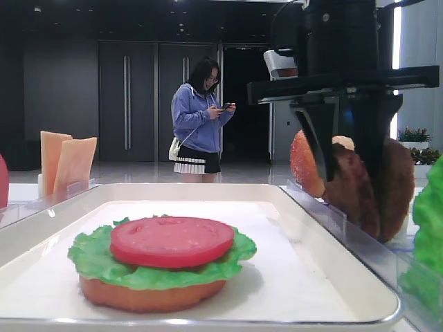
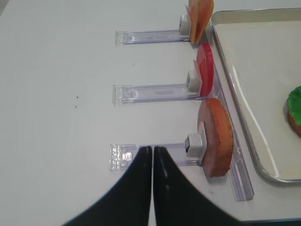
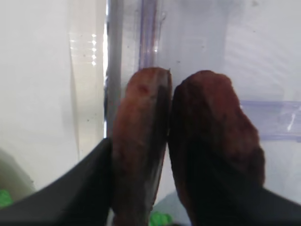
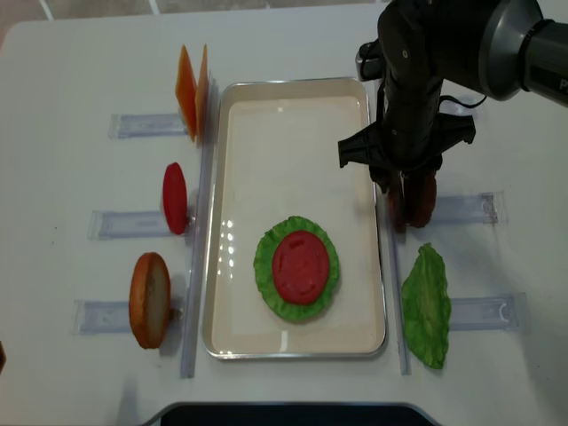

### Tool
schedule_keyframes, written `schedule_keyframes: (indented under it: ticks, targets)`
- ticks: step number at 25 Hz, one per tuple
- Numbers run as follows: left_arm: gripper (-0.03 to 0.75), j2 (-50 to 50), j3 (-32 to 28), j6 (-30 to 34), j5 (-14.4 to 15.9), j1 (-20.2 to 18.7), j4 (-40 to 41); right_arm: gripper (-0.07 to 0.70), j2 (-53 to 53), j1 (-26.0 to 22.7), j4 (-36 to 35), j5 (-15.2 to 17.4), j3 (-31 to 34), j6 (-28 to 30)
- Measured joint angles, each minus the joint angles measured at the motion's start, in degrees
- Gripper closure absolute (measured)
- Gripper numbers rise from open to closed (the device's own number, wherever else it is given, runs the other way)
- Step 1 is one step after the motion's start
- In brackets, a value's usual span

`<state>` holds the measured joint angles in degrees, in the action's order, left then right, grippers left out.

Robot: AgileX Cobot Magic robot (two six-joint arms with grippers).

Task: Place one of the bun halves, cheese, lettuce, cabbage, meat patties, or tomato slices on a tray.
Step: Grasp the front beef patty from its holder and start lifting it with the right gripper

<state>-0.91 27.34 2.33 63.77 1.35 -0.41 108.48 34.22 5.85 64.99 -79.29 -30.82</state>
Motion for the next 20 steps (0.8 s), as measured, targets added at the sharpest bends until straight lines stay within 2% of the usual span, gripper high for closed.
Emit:
schedule_keyframes:
  ticks: [4, 5, 13, 20]
  targets:
    - [0.722, 0.0, 0.0, 0.0, 0.0, 0.0, 0.0, 0.480, 0.0, 0.0, 2.1, 0.4, 0.0, -0.2]
    - [0.722, 0.0, 0.0, 0.0, 0.0, 0.0, 0.0, 0.491, 0.0, 0.0, 2.1, 0.5, 0.0, -0.2]
    - [0.722, 0.0, 0.0, 0.0, 0.0, 0.0, 0.0, 0.491, 0.0, 0.0, 2.0, 0.8, 0.0, -0.1]
    - [0.722, 0.0, 0.0, 0.0, 0.0, 0.0, 0.0, 0.491, 0.0, 0.0, 0.5, 5.0, -5.1, 1.4]
